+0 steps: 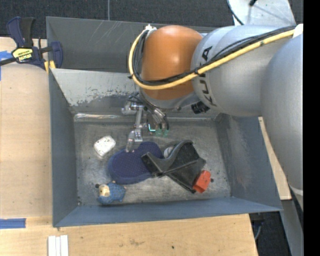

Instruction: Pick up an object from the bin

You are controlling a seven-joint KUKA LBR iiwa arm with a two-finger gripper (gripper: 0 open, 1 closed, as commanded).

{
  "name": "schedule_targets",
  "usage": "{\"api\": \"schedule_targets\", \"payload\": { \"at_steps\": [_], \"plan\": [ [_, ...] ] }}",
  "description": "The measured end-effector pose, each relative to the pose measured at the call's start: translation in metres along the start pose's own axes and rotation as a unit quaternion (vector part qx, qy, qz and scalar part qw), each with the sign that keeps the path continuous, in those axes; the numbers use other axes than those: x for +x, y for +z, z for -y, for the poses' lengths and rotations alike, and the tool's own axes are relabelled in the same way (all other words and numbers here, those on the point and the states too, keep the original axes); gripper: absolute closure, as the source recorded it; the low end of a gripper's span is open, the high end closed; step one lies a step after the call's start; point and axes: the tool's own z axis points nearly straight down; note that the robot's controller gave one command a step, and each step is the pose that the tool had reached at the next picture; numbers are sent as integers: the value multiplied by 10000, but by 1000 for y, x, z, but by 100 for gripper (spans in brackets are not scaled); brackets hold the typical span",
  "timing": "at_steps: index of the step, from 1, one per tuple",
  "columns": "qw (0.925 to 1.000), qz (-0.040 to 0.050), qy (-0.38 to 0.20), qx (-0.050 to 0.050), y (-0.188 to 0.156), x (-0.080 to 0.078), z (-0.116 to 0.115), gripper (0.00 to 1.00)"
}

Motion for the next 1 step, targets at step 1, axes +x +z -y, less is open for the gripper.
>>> {"api": "schedule_targets", "payload": {
  "at_steps": [1],
  "plan": [
    [9963, 28, -862, -4, 48, 66, 47, 0]
  ]
}}
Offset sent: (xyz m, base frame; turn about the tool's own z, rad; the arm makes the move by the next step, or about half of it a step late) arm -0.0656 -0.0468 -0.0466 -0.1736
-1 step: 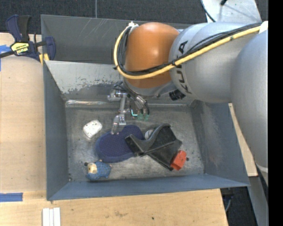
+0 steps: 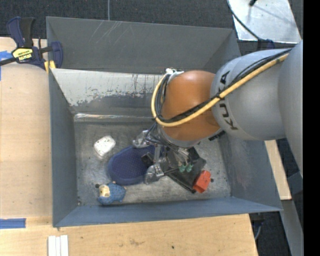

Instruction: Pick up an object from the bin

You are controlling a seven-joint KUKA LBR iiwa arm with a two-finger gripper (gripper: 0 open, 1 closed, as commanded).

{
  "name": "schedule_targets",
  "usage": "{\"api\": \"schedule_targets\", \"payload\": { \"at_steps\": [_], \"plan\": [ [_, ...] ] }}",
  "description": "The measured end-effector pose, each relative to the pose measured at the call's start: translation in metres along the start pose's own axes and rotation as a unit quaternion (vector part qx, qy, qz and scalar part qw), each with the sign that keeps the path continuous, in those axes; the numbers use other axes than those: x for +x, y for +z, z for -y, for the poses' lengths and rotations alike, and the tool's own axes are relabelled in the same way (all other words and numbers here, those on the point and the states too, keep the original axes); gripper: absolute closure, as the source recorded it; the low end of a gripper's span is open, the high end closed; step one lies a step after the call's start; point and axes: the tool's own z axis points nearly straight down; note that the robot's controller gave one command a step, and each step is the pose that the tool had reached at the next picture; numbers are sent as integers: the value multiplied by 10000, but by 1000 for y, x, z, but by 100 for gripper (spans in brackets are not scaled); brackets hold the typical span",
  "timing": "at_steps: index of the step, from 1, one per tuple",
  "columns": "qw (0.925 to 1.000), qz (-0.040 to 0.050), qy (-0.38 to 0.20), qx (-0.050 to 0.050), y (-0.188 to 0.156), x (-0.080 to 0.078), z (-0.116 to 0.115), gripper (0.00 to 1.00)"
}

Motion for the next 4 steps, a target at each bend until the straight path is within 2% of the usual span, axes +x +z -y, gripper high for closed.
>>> {"api": "schedule_targets", "payload": {
  "at_steps": [1, 2, 3, 4],
  "plan": [
    [9996, 44, -279, 3, 1, 38, 22, 0],
    [9667, 45, -2560, 5, 1, 25, 2, 0],
    [9404, 32, -3401, -11, 42, 8, -2, 0],
    [9057, 43, -4239, 40, 42, 5, -97, 0]
  ]
}}
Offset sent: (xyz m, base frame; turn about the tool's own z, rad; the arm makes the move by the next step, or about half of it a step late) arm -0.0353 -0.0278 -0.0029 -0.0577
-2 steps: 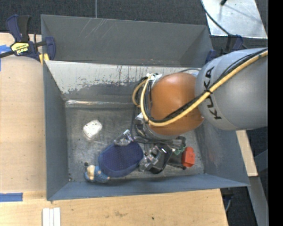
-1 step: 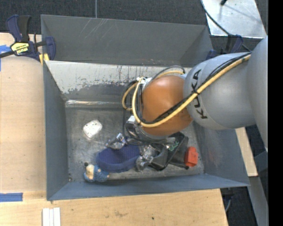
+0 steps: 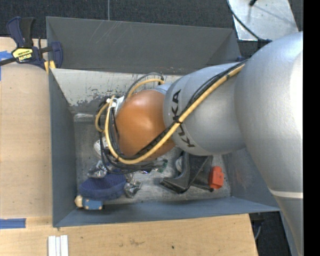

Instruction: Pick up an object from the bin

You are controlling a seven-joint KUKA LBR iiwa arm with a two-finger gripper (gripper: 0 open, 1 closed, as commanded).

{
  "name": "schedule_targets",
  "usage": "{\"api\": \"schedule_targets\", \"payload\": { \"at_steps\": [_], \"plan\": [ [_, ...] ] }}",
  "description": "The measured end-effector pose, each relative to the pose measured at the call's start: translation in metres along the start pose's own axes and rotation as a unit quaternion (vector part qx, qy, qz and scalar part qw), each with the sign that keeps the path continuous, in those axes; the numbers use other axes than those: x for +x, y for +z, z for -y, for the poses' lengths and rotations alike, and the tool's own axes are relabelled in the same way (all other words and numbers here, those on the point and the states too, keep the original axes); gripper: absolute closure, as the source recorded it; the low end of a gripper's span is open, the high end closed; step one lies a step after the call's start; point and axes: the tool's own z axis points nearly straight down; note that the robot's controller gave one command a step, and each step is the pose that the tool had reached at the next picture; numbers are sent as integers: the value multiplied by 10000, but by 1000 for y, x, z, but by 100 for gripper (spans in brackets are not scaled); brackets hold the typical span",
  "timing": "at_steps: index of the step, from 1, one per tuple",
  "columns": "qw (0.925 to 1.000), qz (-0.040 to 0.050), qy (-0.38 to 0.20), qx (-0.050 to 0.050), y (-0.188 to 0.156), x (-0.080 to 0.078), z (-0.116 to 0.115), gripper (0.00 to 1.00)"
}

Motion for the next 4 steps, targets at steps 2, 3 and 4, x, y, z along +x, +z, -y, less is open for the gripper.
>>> {"api": "schedule_targets", "payload": {
  "at_steps": [2, 3, 4],
  "plan": [
    [10000, 6, 57, -37, -37, 0, 3, 100],
    [10000, 13, 74, -30, -100, -2, 5, 100],
    [10000, 0, 90, -42, -115, -3, 6, 100]
  ]
}}
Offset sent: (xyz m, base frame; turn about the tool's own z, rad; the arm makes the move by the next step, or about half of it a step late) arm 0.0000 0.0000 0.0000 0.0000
